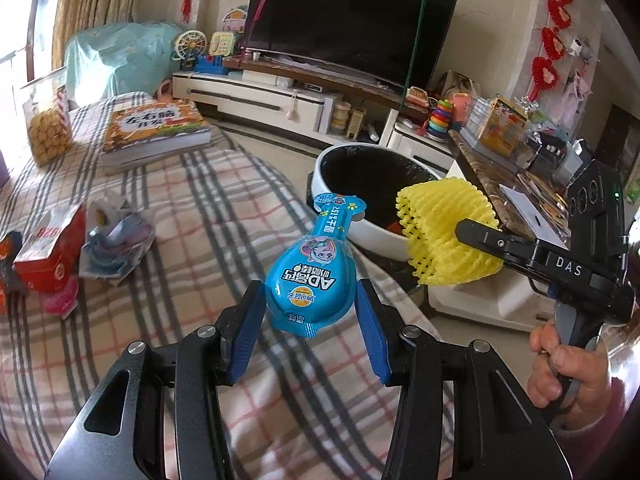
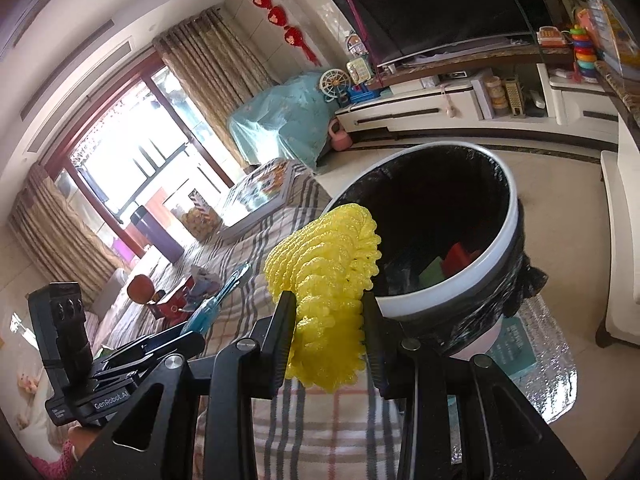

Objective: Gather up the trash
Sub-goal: 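Carry mesh net and blue bottle over the bin and open both tools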

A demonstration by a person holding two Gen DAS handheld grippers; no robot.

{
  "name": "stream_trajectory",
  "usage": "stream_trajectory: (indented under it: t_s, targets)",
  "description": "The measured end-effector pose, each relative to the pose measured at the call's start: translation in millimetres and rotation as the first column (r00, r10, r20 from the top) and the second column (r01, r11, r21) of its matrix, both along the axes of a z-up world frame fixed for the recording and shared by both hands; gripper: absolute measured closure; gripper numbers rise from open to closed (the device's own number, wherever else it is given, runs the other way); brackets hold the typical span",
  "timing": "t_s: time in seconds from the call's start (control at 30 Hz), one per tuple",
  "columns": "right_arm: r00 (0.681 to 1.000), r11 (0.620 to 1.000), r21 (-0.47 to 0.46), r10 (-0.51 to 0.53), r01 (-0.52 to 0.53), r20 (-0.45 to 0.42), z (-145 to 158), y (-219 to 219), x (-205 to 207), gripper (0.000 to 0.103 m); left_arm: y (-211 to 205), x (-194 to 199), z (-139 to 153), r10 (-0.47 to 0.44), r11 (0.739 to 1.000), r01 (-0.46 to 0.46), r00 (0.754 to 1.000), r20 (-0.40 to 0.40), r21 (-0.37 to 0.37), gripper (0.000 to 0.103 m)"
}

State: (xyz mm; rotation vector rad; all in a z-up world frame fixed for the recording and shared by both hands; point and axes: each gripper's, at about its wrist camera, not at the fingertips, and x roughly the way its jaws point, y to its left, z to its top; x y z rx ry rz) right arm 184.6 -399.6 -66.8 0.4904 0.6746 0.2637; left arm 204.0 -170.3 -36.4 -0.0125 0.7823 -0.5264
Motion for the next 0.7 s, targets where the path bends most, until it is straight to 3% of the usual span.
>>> stream_trajectory:
  t_s: [0.7]
  targets:
    - [0.998, 0.997, -0.042, -0.069, 0.069, -0.003, 8, -41, 20, 0.07, -53, 26, 13, -0.063, 0.998, 0.063, 0.998, 0.018, 0.005, 0.057]
